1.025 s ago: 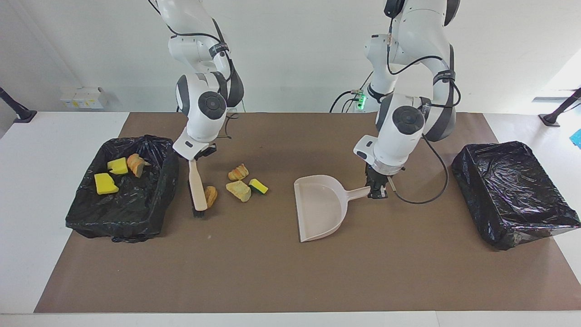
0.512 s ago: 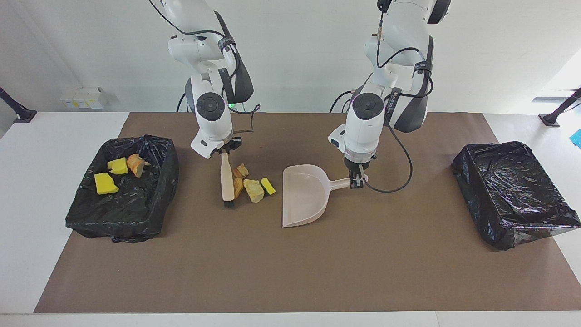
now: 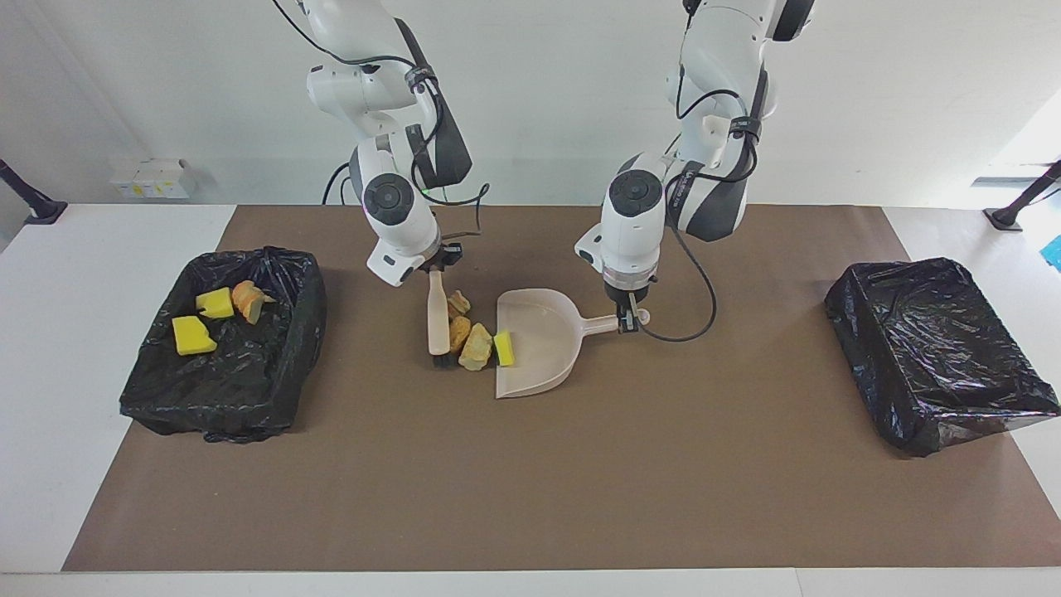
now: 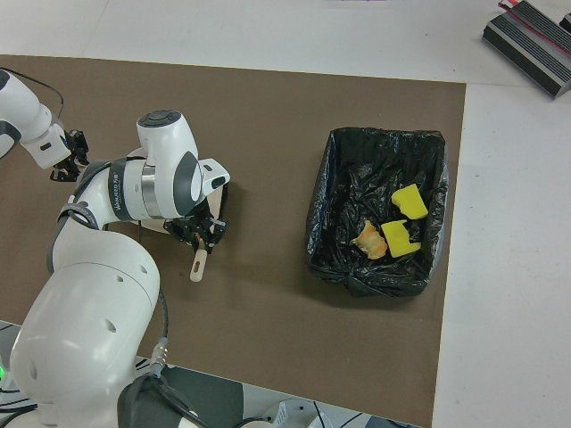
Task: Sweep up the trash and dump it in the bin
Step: 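Sweep the food scraps into the dustpan with the right gripper's brush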
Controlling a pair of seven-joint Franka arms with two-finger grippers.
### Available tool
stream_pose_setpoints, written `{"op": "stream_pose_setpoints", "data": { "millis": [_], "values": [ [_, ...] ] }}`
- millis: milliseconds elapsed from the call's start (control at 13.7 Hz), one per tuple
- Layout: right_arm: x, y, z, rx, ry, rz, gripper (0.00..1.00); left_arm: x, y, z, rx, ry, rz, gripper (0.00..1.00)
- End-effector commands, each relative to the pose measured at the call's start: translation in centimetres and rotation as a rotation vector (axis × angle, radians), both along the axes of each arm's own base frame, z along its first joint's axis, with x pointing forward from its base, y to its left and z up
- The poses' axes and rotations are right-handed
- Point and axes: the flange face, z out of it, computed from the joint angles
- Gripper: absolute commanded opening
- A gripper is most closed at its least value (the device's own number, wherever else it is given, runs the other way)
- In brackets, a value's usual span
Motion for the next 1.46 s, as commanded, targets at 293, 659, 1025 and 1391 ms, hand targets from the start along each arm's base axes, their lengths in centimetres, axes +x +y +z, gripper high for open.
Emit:
{"op": "stream_pose_setpoints", "data": {
  "millis": [293, 659, 1025, 1391],
  "values": [
    [-0.3, 7.0, 2.0, 0.156, -0.007, -0.061, 0.0, -1.1, 0.2, 0.4, -0.003, -0.039, 0.009, 0.0],
    [0.7, 7.6, 7.0, 0.079, -0.025, -0.116, 0.0, -0.9, 3.2, -1.7, -0.078, -0.049, 0.062, 0.0],
    [-5.3, 2.2, 5.0, -0.227, -0.027, -0.066, 0.0, 0.2, 4.8, -2.0, -0.206, -0.017, 0.024, 0.0],
    [-7.1, 0.6, 0.3, -0.138, -0.023, -0.066, 0.0, 4.6, 13.2, -0.9, -0.234, -0.03, 0.024, 0.0]
  ]
}}
